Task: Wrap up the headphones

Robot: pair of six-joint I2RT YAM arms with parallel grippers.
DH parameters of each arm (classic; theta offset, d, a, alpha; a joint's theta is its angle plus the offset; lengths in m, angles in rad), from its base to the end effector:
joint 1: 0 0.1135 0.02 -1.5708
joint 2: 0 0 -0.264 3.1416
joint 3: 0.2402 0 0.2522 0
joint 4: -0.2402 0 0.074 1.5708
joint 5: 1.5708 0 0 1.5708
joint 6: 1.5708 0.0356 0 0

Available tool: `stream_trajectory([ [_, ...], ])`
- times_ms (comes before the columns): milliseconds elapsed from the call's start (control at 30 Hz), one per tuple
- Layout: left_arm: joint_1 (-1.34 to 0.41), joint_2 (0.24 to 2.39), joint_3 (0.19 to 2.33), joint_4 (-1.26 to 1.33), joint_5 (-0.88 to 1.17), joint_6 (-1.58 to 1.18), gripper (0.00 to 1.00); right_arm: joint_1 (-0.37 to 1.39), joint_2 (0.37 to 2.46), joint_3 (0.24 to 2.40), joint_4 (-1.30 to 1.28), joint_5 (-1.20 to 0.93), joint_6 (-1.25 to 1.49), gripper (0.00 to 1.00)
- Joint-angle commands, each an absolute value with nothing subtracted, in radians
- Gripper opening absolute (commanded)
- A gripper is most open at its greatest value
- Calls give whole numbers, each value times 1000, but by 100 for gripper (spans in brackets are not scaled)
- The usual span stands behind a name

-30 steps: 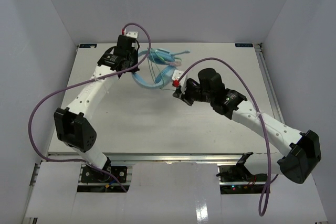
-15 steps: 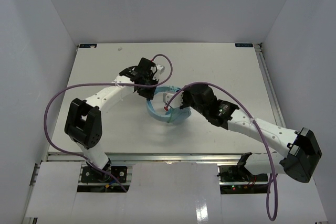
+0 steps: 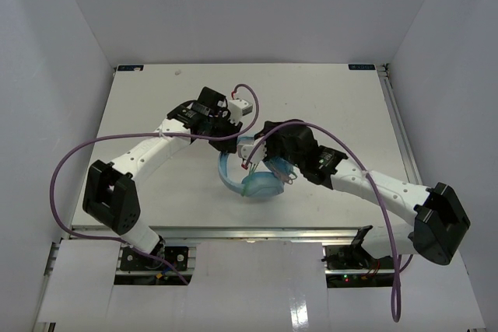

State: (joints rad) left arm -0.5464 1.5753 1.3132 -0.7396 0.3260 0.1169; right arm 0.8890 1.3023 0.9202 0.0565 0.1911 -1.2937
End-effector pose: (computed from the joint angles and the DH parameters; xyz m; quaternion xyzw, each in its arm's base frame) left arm 0.2772 -0.1819 0.2812 0.3514 0.8806 -0.2112 0.2374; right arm 0.1961 0.2309 0.2975 -0.6918 0.4224 -0.1926 0.5531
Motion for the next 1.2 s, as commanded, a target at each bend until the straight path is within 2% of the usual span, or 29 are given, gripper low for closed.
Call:
stream_trajectory([
  [0,-552,1519,1320,-745,406,127,0,866,1308,974,79,141,-1311,36],
  [333,-552,1554,1387,-809,262,75,0,794,1292,944,68,99,-1270,55],
  [467,-552,1547,1393,-817,260,69,0,744,1286,934,69,75,-1264,66],
  [567,-552,1541,1400,-821,288,69,0,714,1284,934,53,28,-1235,70],
  [867,-552,1529,1407,-833,404,92,0,635,1324,1015,-93,-178,-1138,75],
  [1167,-551,1528,1407,-832,410,92,0,577,1406,1110,-166,-240,-1033,77],
])
